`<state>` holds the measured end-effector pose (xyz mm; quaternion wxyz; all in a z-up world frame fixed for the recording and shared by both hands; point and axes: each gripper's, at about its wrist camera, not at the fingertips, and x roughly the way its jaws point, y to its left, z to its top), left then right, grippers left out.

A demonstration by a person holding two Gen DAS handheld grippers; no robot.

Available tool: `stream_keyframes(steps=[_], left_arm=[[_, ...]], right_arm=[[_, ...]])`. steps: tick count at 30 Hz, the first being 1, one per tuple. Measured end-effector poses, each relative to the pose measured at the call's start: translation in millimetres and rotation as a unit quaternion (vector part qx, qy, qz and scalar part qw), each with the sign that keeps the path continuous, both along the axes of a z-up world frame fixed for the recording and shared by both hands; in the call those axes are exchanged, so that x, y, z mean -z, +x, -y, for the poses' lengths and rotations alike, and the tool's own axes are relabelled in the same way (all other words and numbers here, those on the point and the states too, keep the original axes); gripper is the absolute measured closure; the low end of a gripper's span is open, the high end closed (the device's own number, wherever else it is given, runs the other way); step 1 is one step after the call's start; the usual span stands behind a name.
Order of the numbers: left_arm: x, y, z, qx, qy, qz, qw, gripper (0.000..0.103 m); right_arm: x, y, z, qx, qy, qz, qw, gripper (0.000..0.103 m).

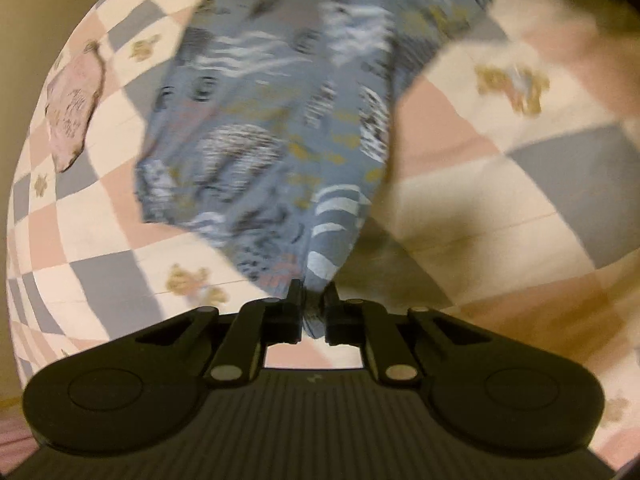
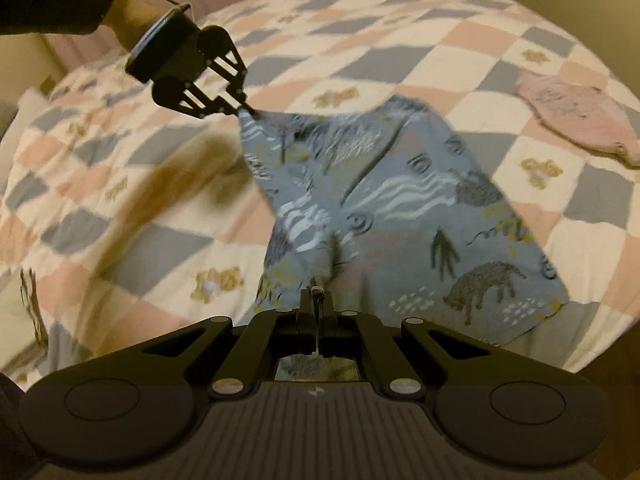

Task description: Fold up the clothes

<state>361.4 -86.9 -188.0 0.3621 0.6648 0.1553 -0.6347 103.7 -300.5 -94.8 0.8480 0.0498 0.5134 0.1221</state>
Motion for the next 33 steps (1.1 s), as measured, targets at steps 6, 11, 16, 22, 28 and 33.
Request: stream_keyframes(steps=[6,11,16,22,28,33], left_arm=[[-32,56,69,-0.045,0.038,-0.019,0.9981,0.096],[-25,83,133,-0.078,0.023,-0.026,0.9964,0.096],[3,90,180,-0.077,0.045,-0.028,0.9956,0.096],[30,104,207,-0.096,0.062,-0.037,0.9927,0.096],[47,113,225,-0.103,0.063,-0.045,0.9916,0.096],[62,120,233,-0.118,0.063,-0.039,0.9902,0.088]], right_arm=[[0,9,74,0.090,-0.015,0.010,0.996,0.103],[26,21,131,0.119,-0.027,0.003,0.993,0.103],[52,35,165,0.113,-0.026,-0.011,0.993,0.103],[78,49,198,0.119,-0.019,-0.030,0.992,0.103],[102,55,215,0.131,-0.011,-0.049,0.990,0.103],[120,60,219,0.138,-0.004,-0.068,0.988,0.103]])
